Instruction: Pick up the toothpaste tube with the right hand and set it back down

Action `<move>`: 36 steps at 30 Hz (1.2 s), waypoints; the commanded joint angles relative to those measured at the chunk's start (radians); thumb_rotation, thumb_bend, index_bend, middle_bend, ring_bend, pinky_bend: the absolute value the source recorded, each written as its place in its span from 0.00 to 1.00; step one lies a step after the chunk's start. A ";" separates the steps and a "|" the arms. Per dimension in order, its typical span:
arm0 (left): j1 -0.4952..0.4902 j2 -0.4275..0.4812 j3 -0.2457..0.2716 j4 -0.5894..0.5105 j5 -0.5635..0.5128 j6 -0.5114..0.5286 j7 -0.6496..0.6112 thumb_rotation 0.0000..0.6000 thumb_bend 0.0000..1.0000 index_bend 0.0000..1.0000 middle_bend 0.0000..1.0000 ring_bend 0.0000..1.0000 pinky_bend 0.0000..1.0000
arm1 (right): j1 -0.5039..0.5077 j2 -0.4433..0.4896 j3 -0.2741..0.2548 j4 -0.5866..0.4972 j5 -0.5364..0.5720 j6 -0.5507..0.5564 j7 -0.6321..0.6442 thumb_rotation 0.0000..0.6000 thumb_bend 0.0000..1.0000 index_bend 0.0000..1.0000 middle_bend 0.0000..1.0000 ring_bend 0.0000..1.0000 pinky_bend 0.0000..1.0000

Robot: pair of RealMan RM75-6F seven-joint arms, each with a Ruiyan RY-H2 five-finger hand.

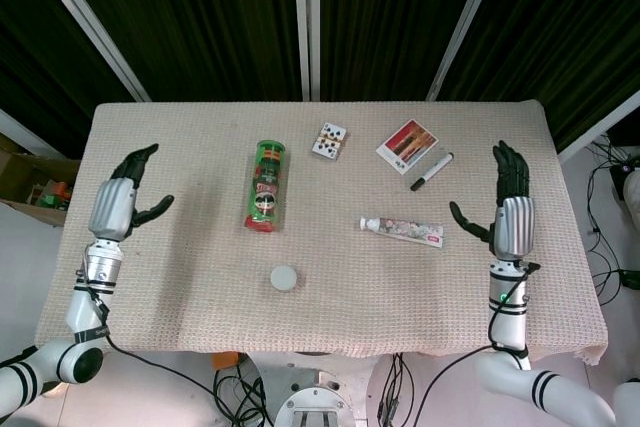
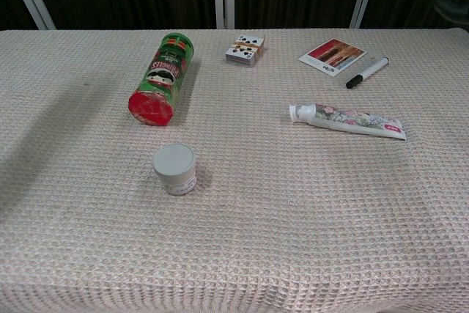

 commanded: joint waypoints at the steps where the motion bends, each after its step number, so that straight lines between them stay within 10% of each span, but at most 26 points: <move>1: 0.001 -0.005 0.006 0.011 0.013 0.017 0.029 0.00 0.00 0.07 0.12 0.08 0.17 | 0.010 0.194 -0.091 -0.332 0.207 -0.335 -0.339 1.00 0.14 0.00 0.15 0.03 0.07; 15: 0.011 -0.013 0.027 0.028 0.024 0.028 0.053 0.00 0.00 0.07 0.12 0.08 0.17 | 0.165 0.132 -0.076 -0.414 0.618 -0.490 -0.747 1.00 0.14 0.10 0.20 0.11 0.24; 36: 0.016 -0.024 0.036 0.057 0.037 0.027 0.020 0.00 0.00 0.07 0.12 0.08 0.17 | 0.218 0.051 -0.068 -0.298 0.682 -0.453 -0.776 1.00 0.17 0.34 0.30 0.21 0.27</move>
